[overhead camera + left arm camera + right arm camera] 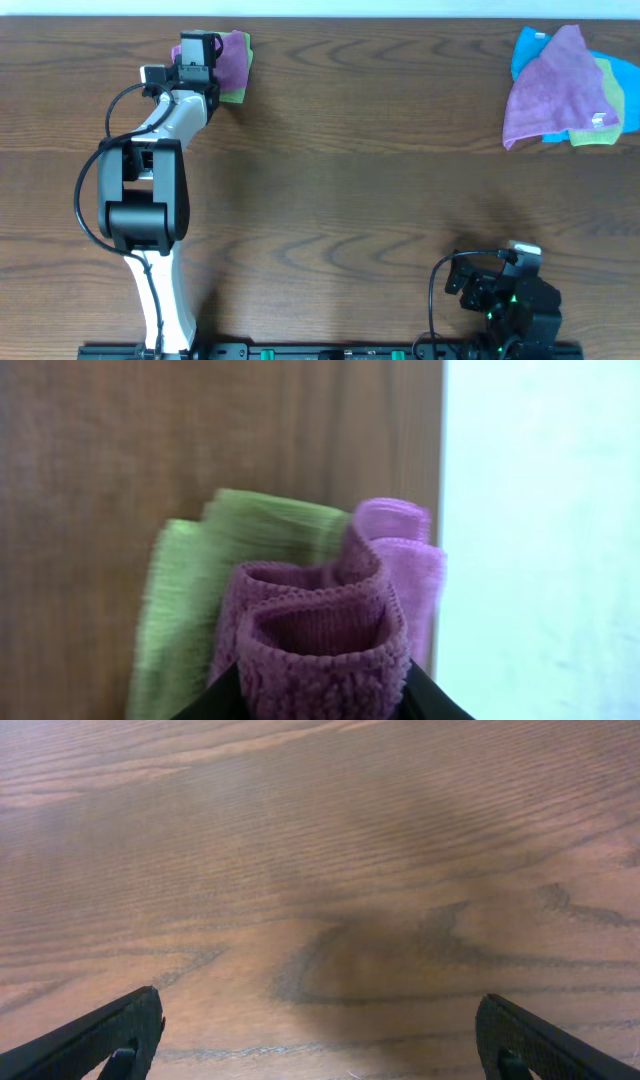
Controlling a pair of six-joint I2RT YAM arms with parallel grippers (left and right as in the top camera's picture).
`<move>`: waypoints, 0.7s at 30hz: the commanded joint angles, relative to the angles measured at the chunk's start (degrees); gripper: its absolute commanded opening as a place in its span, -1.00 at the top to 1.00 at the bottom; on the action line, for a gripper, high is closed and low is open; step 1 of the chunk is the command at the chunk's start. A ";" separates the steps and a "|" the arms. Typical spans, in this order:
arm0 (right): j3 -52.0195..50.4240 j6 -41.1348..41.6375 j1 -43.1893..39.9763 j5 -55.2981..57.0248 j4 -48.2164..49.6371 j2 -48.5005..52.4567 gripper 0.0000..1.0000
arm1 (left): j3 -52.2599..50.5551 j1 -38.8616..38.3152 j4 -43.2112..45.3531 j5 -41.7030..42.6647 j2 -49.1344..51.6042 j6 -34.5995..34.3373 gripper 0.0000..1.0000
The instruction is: Fold the cloth
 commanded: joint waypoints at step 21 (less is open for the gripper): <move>-0.31 0.46 -0.33 0.61 -0.04 -0.46 -0.98 | -0.04 0.70 4.35 -1.42 0.74 8.07 0.35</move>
